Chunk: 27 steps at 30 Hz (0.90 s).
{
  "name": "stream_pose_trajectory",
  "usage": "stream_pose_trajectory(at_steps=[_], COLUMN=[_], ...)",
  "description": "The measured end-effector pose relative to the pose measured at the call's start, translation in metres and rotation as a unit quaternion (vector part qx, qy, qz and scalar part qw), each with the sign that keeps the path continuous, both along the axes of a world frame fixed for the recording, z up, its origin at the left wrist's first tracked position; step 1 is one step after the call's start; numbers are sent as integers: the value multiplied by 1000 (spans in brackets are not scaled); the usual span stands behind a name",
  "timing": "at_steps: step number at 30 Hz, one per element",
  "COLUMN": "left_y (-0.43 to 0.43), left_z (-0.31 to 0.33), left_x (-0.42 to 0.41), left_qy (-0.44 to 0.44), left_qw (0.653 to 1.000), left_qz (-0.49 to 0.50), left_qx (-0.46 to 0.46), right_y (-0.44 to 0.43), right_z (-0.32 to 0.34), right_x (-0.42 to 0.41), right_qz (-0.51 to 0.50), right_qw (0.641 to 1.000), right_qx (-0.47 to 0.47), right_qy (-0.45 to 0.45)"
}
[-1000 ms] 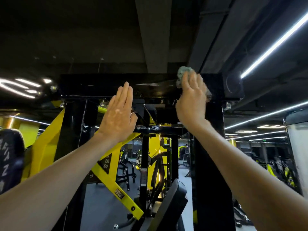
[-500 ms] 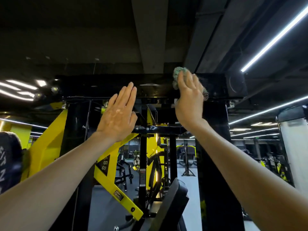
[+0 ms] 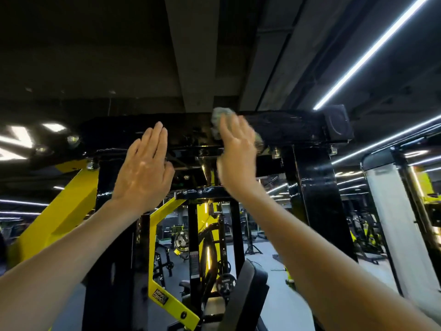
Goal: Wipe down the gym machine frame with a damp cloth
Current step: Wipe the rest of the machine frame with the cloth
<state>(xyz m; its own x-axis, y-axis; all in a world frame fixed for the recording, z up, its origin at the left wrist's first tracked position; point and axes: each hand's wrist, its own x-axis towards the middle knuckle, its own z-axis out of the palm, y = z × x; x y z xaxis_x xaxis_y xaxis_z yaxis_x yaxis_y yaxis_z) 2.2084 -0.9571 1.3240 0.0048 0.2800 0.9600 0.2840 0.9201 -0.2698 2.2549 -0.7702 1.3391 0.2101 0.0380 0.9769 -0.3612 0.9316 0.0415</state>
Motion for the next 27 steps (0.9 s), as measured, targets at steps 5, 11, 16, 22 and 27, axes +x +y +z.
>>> stream_pose_trajectory(at_steps=[5, 11, 16, 22, 27], left_y=[1, -17, -53, -62, -63], left_z=[0, -3, 0, -1, -2], left_x=[2, 10, 10, 5, 5], left_qy=[-1, -12, -51, -77, -74], left_qw=[1000, 999, 997, 995, 995], left_qz=[-29, -42, -52, -61, -65], left_qx=[-1, -10, 33, 19, 16], right_y=[-7, 22, -54, -24, -7], right_z=[3, 4, 6, 15, 6], right_x=[1, 2, -14, -1, 2], right_qz=[-49, -64, -34, -68, -59], right_qw=[990, 997, 998, 989, 994], right_qx=[128, -26, 34, 119, -66], right_qy=[-38, -22, -26, -56, -56])
